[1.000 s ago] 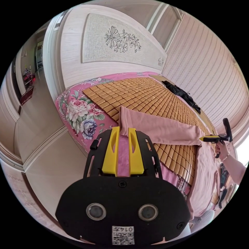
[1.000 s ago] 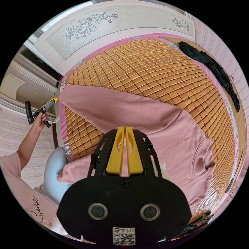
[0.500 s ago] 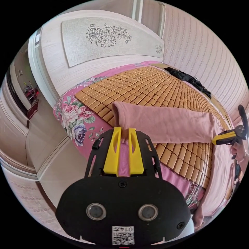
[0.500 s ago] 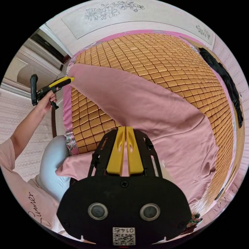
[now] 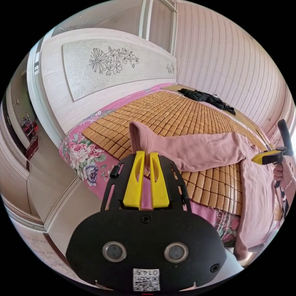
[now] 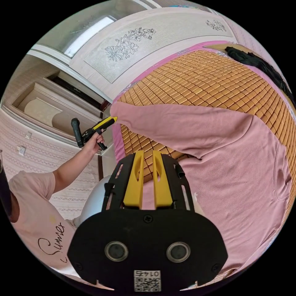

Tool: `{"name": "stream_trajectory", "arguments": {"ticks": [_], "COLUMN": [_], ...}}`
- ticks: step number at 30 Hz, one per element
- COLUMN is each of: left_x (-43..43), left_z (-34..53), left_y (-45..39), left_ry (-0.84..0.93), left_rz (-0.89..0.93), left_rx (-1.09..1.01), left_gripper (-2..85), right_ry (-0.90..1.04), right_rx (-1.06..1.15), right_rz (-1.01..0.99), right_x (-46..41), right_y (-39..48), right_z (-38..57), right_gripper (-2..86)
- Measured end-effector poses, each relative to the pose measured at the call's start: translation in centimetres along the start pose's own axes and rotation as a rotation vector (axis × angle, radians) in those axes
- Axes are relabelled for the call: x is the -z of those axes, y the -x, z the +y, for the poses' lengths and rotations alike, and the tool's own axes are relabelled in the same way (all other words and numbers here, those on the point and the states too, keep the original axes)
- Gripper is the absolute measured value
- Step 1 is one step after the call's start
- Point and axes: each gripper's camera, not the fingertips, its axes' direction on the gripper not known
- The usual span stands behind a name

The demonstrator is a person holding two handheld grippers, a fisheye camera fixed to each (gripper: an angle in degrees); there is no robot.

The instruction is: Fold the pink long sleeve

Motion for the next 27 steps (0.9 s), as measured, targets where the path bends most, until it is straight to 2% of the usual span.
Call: {"name": "stream_trajectory", "arguments": {"ticks": [4,6,9,11,13,15,23,27], "left_x": [4.3,5.4,6.2,6.6,6.8,6.9,9.2,10.6], "left_z": [1.0,2.1,4.4,6.1,6.9,7.3,7.9,7.7], "left_y": [-6.1,-9.9,-15.6,-18.8,-20.3,-21.3,-26.4,-30.1], "left_ry": [-0.176,-0.195,-0.187,-0.206,-0.222,-0.226,-0.331,-0.407], "left_rz": [0.147,0.189,0.237,0.229,0.24,0.302,0.59,0.667], "left_rx": [-0.223,-0.353,-0.534,-0.622,-0.632,-0.614,-0.528,-0.561], "left_gripper": [1.9,2.0,2.2,2.3,2.5,2.8,2.4,1.4], "right_ry": [-0.018,-0.058,-0.116,-0.127,-0.129,-0.143,-0.296,-0.437], "right_rx": [0.019,0.033,0.005,-0.025,-0.06,-0.085,-0.109,-0.077], "right_rz": [-0.117,-0.18,-0.232,-0.226,-0.23,-0.284,-0.275,-0.209], "right_x": [2.7,4.4,6.7,8.2,10.0,12.8,25.7,33.4], "right_y": [1.7,3.6,4.8,4.7,4.3,3.7,5.9,9.0], "right_z": [-0.2,-0.6,-0.6,-0.1,0.8,2.6,10.0,14.3], "right_gripper": [13.1,17.0,18.5,15.4,8.2,6.4,4.0,3.4]}}
